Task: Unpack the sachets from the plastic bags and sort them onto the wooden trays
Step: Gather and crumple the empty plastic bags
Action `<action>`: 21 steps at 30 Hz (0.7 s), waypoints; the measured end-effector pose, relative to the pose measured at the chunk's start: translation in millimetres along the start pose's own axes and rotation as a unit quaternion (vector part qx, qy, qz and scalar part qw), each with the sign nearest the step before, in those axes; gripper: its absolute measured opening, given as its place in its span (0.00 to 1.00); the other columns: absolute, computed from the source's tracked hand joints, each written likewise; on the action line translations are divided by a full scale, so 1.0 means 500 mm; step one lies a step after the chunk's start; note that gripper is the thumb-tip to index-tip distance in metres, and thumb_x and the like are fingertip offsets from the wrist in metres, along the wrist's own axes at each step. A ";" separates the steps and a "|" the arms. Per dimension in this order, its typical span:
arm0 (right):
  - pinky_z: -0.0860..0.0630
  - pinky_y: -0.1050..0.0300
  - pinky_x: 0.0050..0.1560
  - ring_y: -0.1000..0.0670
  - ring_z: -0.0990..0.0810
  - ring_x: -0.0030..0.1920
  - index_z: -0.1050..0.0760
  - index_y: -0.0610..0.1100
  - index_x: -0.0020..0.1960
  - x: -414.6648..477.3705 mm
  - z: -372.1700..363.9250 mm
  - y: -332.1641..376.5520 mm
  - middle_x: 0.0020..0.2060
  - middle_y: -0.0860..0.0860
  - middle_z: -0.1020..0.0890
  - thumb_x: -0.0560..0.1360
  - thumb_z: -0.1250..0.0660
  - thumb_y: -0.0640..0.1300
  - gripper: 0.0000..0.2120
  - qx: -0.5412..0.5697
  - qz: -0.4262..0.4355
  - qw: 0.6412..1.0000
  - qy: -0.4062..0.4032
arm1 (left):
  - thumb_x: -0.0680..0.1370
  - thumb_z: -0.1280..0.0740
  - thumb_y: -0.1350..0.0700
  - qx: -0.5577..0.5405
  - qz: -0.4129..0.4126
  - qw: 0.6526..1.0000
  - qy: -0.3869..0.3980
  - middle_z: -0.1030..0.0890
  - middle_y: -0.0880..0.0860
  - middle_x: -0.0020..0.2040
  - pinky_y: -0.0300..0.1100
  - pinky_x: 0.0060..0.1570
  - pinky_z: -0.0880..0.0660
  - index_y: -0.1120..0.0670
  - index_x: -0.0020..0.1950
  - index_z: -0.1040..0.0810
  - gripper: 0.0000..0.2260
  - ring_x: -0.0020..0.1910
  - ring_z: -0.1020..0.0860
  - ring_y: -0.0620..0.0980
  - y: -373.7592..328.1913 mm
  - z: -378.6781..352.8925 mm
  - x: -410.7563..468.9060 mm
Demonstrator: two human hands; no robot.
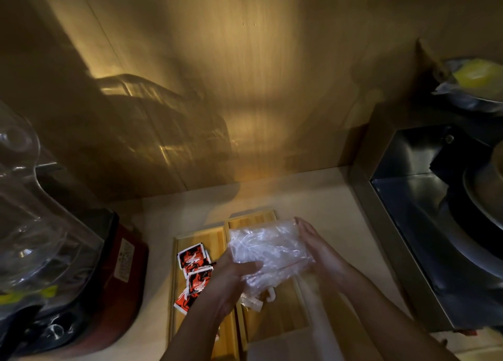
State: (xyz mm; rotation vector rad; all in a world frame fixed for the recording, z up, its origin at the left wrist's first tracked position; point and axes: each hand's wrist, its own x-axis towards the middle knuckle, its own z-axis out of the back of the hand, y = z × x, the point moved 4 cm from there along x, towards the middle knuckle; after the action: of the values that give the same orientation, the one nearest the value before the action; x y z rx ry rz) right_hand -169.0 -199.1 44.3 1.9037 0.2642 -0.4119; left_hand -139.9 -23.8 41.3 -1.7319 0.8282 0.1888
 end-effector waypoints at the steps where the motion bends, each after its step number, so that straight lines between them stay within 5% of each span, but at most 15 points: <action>1: 0.21 0.60 0.43 0.57 0.18 0.47 0.31 0.49 0.63 -0.002 -0.002 -0.005 0.51 0.57 0.19 0.72 0.40 0.53 0.20 0.003 -0.007 1.000 0.019 | 0.69 0.33 0.73 -0.002 -0.001 1.000 -0.008 0.15 0.58 0.49 0.53 0.47 0.19 0.57 0.58 0.25 0.21 0.49 0.17 0.60 0.003 0.001 -0.001; 5: 0.20 0.61 0.40 0.52 0.16 0.46 0.28 0.51 0.58 -0.006 0.002 -0.019 0.48 0.55 0.16 0.68 0.28 0.43 0.21 -0.022 -0.025 0.998 0.053 | 0.70 0.33 0.71 0.004 -0.022 0.999 -0.043 0.15 0.57 0.48 0.54 0.47 0.20 0.55 0.56 0.24 0.18 0.49 0.17 0.60 0.020 -0.002 -0.006; 10: 0.23 0.65 0.31 0.56 0.17 0.33 0.28 0.40 0.56 0.014 0.019 -0.046 0.41 0.47 0.18 0.70 0.33 0.30 0.17 -0.064 -0.023 0.998 0.002 | 0.73 0.34 0.66 -0.003 -0.034 0.996 -0.086 0.16 0.60 0.49 0.52 0.44 0.20 0.55 0.58 0.24 0.14 0.49 0.18 0.62 0.049 0.003 -0.015; 15: 0.22 0.64 0.31 0.56 0.16 0.34 0.28 0.40 0.56 0.035 0.003 -0.058 0.42 0.46 0.18 0.70 0.32 0.29 0.16 -0.103 -0.005 0.994 0.033 | 0.76 0.36 0.57 -0.009 -0.005 0.991 -0.132 0.17 0.56 0.51 0.47 0.38 0.22 0.52 0.62 0.28 0.14 0.45 0.17 0.55 0.076 0.027 -0.038; 21: 0.25 0.66 0.26 0.58 0.18 0.29 0.30 0.39 0.54 0.052 -0.048 -0.105 0.38 0.46 0.19 0.69 0.32 0.29 0.16 -0.120 -0.009 0.992 0.045 | 0.74 0.38 0.55 -0.017 0.007 0.980 -0.198 0.20 0.58 0.57 0.48 0.39 0.22 0.49 0.62 0.29 0.16 0.53 0.20 0.59 0.118 0.066 -0.092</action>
State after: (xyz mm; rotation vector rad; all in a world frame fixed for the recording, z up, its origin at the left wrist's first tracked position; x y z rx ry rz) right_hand -161.0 -158.3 -3.6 1.6872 0.3745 -0.2939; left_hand -200.6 19.8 7.6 -1.6463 0.5451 0.5419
